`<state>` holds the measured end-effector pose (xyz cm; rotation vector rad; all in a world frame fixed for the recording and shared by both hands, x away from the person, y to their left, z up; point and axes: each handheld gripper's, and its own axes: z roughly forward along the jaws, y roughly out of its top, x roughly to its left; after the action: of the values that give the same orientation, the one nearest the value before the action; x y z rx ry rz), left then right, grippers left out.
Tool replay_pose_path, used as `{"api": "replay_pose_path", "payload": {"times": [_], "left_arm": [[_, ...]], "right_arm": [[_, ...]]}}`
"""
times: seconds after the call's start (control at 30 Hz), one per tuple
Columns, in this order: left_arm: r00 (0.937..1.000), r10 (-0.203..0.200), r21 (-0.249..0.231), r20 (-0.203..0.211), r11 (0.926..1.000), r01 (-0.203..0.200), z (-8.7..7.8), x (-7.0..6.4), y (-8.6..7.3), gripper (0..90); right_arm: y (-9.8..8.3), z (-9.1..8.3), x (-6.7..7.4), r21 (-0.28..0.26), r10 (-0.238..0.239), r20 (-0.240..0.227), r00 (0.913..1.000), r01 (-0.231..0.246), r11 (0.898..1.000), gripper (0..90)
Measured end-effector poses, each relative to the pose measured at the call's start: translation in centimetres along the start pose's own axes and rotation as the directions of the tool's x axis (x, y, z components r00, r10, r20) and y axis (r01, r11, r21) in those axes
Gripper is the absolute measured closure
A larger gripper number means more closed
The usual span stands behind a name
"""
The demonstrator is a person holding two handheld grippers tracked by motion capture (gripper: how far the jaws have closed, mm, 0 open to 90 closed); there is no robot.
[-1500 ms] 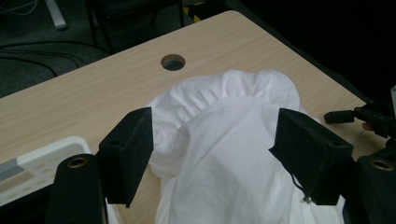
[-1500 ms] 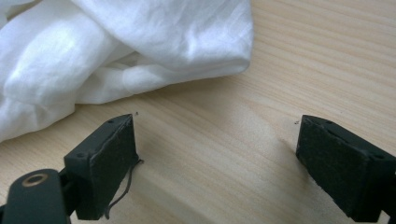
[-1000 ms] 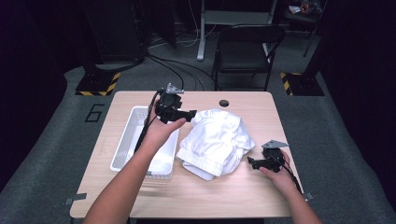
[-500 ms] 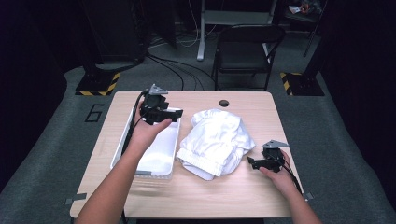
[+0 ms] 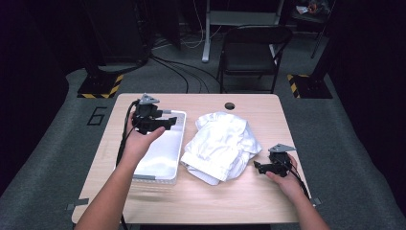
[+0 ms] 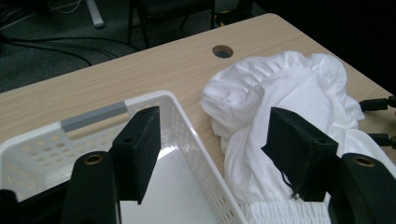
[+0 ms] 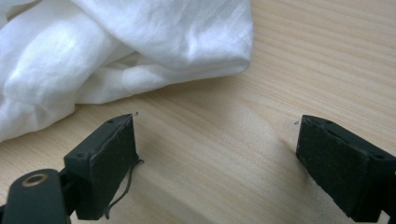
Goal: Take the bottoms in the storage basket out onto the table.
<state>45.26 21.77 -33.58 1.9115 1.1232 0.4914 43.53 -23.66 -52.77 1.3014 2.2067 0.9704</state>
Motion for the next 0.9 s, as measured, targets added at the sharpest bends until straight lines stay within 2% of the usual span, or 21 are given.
{"api": "replay_pose_path", "payload": {"times": [0.23,0.4,0.57,0.63,0.9], "left_arm": [[0.9998,-0.008,0.006,-0.016,0.9999,0.009,-0.3,1.1,-1.9,36.2],[0.999,-0.041,0.018,-0.016,0.999,0.042,-0.4,2.1,-3.6,37.2],[0.9983,-0.054,0.027,-0.021,0.9982,0.054,-0.4,2.8,-4.6,37.3],[0.9978,-0.055,0.035,-0.036,0.9978,0.057,-0.3,3.3,-5.2,37.3],[0.9975,-0.065,0.042,-0.026,0.9969,0.066,-0.1,3.9,-6.8,39.0]], "right_arm": [[0.0,0.0,0.0,-0.001,-0.002,0.0,1.0,0.002,1.0,11.6],[0.0,0.0,0.0,0.001,0.002,0.0,1.0,-0.002,1.0,11.5],[0.0,0.0,0.0,0.0,0.0,0.0,1.0,0.0,1.0,11.6],[0.0,0.0,0.0,0.0,0.0,0.0,1.0,0.0,1.0,11.5],[0.0,0.0,0.0,0.001,0.003,0.0,1.0,-0.003,1.0,11.6]]}}
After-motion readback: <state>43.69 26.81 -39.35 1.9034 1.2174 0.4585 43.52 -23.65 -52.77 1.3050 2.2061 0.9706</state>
